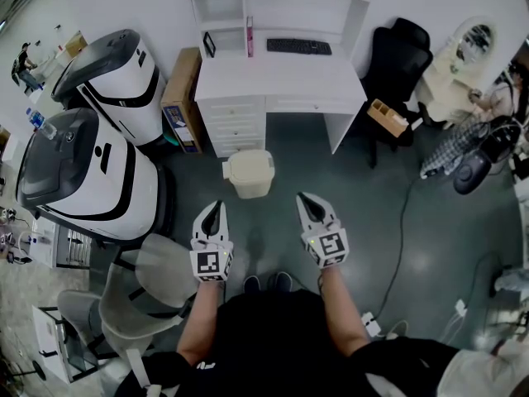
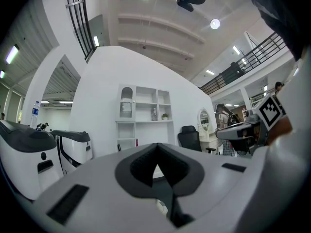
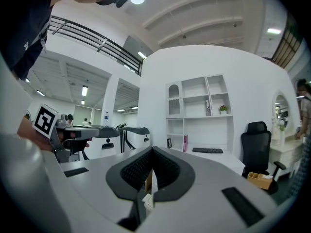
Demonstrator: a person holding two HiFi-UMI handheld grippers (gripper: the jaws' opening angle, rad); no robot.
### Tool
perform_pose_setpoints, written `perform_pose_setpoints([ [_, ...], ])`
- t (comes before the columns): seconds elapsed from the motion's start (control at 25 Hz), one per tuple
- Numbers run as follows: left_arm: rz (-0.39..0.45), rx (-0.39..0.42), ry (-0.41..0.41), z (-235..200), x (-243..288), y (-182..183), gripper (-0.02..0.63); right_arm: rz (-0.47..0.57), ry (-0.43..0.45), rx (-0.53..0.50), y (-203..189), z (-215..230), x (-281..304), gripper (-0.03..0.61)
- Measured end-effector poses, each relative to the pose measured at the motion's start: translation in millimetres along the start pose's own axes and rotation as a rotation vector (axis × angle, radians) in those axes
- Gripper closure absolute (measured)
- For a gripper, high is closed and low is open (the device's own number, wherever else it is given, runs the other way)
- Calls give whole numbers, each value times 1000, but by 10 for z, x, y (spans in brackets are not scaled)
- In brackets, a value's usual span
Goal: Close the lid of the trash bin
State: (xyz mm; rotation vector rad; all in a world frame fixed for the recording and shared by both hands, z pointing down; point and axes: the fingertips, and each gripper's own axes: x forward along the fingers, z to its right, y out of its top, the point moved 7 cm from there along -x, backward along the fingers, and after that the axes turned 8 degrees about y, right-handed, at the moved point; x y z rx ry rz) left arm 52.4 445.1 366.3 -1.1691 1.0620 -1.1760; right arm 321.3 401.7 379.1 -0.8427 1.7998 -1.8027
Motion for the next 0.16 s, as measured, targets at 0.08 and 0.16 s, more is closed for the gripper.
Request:
perform_pose_setpoints([
  [0.08, -2, -10, 0, 9, 10, 11, 606, -15, 1, 1, -14, 10, 8, 575],
  [0.16, 0, -22, 3, 21, 16, 18, 606, -22, 2, 9, -28, 17, 12, 575],
])
